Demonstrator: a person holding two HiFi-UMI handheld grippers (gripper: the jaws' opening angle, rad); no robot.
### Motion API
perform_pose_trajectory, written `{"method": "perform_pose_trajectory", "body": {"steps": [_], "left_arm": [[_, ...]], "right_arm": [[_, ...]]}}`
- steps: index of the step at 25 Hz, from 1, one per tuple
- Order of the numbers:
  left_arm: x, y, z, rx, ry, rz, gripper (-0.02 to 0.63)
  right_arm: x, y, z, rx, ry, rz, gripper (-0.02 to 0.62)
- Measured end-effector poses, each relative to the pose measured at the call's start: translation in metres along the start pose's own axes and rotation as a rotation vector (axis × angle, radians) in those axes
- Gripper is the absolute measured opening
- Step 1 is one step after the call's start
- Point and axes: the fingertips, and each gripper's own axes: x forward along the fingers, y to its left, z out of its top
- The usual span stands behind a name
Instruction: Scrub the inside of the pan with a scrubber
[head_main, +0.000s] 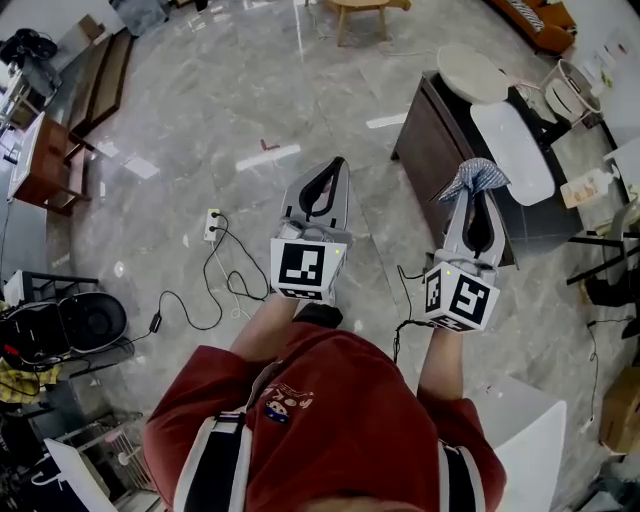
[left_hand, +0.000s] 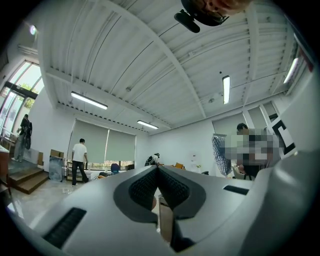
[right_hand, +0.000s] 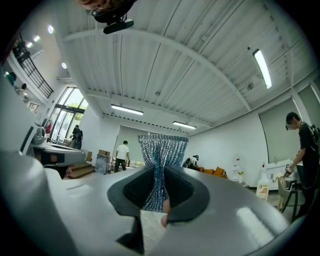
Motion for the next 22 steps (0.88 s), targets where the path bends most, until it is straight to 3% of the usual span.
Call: {"method": "perform_pose_trajectory", "body": {"steps": [11, 22], "left_arm": [[0.037, 0.07, 0.011, 0.002, -0.037, 0.01, 0.006], [0.091, 0.065, -0.011, 0.024, -0.005, -0.014, 0.005]], "right_arm": [[0.064, 0.048, 0.012, -0.048, -0.021, -0.005, 0.081], [0.106, 0.01, -0.018, -0.02, -0.003, -0.042, 0.083]]}}
